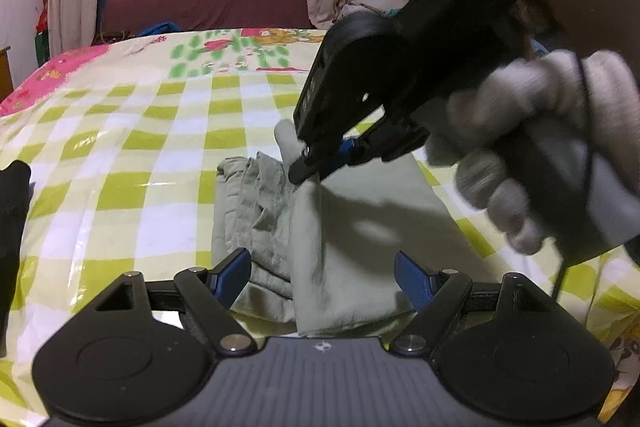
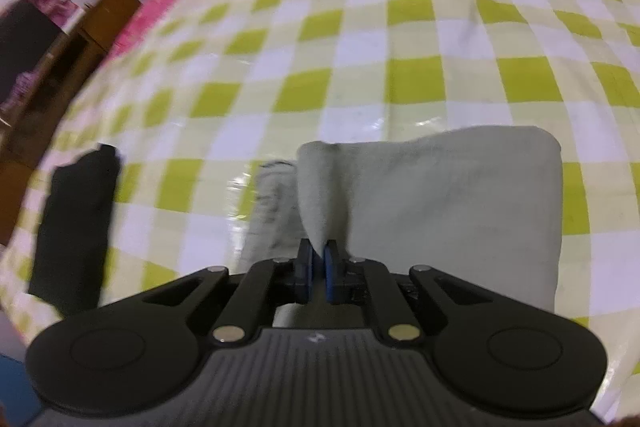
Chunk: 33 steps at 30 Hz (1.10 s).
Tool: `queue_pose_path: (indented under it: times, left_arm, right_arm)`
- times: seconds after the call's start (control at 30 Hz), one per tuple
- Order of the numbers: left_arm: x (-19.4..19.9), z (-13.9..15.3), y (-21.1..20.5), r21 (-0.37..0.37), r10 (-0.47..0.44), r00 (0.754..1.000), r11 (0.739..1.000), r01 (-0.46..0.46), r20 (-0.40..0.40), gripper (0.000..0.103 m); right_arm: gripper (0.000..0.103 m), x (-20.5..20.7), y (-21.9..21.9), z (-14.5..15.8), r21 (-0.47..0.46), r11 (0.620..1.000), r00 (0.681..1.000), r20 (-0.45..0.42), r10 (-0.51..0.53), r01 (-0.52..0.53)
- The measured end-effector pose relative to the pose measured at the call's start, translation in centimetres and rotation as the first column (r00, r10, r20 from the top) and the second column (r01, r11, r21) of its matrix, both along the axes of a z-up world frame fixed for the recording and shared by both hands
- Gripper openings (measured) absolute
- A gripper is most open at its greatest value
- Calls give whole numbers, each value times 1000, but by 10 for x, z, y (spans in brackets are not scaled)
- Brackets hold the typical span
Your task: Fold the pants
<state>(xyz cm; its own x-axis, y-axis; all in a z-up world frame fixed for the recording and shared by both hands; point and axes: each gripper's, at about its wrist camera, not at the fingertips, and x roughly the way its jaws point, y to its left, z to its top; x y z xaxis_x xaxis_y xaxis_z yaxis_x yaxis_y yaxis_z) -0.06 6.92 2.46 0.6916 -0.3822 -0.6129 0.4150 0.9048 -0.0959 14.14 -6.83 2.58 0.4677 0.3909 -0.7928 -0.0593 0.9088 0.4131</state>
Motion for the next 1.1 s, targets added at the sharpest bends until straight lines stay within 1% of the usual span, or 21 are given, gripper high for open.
queue_pose_path:
  times: [0.13,0.2,0.23,0.27,0.3,0.33,0.37,0.4,0.5,0.53,0.57,0.6,0.67,0.77,0.83,0.9,0.93,0.97,1.0,1.03,1.1]
  left_arm:
    - [5,-3,-9,32,-7,1000,999,7,-7,90]
    - [8,-4,-13,58,-4,1000,998,4,-4,72]
    - [10,-4,-13,70,4,1000,998,-4,-6,55]
    - [14,-5,-12,81,13,1000,997,-11,-21,45]
    - [19,-7,-10,82,24,999,996,-21,-41,39]
    - [24,-10,-8,82,33,997,996,-28,-69,30]
    - [27,-12,-6,77,38,995,997,-32,-91,29]
    - [28,-13,-3,64,41,994,997,-35,-105,29]
    - [27,-14,1,18,35,992,999,-33,-123,30]
    - [26,-13,1,9,33,991,999,-32,-126,36]
    - [25,-13,1,8,30,991,1000,-29,-128,43]
    - [24,-13,0,12,33,992,999,-32,-122,47]
    - [20,-13,-2,32,39,994,999,-36,-101,54]
    - [16,-12,-4,53,39,996,998,-35,-77,65]
    - [18,-15,-7,73,37,996,997,-31,-83,65]
    - [18,-17,-8,90,30,996,996,-22,-87,65]
    - [17,-17,-9,94,26,996,995,-18,-87,57]
    - [17,-17,-9,97,19,996,995,-11,-90,37]
    - [18,-19,-9,94,11,994,996,-1,-109,27]
    - [19,-20,-7,81,11,992,997,-1,-126,25]
    - [17,-16,-2,55,27,994,998,-21,-107,24]
  right_arm:
    - [6,-2,-5,10,83,996,1000,17,10,-12]
    - [4,-2,-6,14,127,992,1000,24,13,-16]
    - [2,-2,-6,16,143,989,999,29,17,-21]
    - [1,0,-5,18,154,988,999,35,23,-29]
    - [1,1,-4,20,151,988,999,43,30,-36]
    - [1,2,-2,22,132,990,998,51,36,-42]
    - [2,4,0,22,106,993,998,56,43,-49]
    - [8,6,1,22,88,995,998,43,52,-55]
    - [10,7,5,17,25,998,998,4,65,-65]
    - [11,5,7,16,2,997,997,0,72,-72]
    - [17,4,10,14,-21,997,997,-5,75,-75]
    - [27,4,13,12,-31,997,997,-13,76,-76]
    - [34,2,19,8,-29,996,996,-29,84,-85]
    - [33,0,33,3,-72,991,993,-43,110,-113]
    - [33,0,42,-3,-154,980,992,-42,118,-123]
    - [31,-1,44,-9,-225,967,992,-33,118,-123]
    - [27,-1,41,-13,-227,966,993,-40,115,-121]
    - [15,0,36,-17,-213,970,993,-54,107,-116]
    - [7,0,31,-19,-189,976,993,-69,97,-109]
    - [7,-1,26,-20,-163,982,993,-75,89,-100]
    - [5,-5,19,-13,-118,989,995,-56,83,-89]
